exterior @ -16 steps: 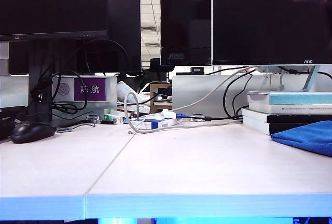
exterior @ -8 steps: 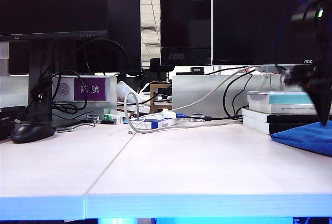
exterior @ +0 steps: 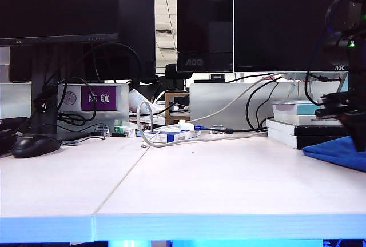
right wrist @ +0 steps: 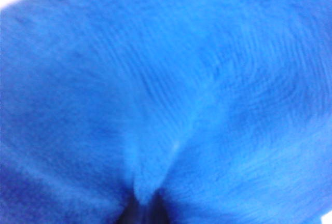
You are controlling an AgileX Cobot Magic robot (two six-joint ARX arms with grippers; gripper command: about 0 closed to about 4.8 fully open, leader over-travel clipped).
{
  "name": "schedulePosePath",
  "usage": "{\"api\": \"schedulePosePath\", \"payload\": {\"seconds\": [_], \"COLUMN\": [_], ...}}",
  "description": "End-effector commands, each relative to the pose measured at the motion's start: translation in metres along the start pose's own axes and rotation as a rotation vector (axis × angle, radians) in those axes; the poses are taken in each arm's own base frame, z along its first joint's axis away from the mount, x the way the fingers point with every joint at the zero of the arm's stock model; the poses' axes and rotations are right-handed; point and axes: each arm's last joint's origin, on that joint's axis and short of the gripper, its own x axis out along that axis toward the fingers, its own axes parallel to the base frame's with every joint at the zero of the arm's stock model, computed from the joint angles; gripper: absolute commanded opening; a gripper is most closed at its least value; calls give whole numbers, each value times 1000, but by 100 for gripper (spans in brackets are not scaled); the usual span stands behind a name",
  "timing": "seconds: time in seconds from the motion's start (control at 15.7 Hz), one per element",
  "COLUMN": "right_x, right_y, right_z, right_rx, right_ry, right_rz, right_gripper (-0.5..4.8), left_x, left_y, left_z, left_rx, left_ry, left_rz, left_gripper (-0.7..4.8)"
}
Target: Wipe the table from right to left using the rag.
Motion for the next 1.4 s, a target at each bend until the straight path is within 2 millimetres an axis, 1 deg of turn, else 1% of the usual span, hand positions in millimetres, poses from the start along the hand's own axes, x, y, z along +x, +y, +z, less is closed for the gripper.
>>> {"api": "schedulePosePath", "payload": {"seconds": [0.06,0.13,0.25,0.38,0.51,0.76,0.89,1.4], "right_x": [2,1,0,-1,-3,-4,-5,-10], "right_y": [1,1,1,1,2,5,10,60], "right_z": [-7,-9,-19,-24,-28,-31,-31,-34], "right_rx": [-13,-14,-21,-21,-12,-23,-37,-153], "right_ry": [72,93,200,251,291,327,322,295], "right_rz": [-6,-2,2,4,54,56,58,122], "right_gripper": [-6,-6,-6,-6,-6,-6,-6,-6], "left_x": [-1,-1,-1,-1,-1,-1,-1,-1], "left_y": [0,0,0,0,0,0,0,0], "left_z": [3,3,3,3,3,3,3,3], "left_rx": [6,6,6,6,6,6,6,6], "left_ry": [-17,-17,-17,-17,-17,-17,-17,-17], "left_rz": [-5,-5,-5,-5,-5,-5,-5,-6], "left_gripper": [-6,-6,-6,-6,-6,-6,-6,-6]}}
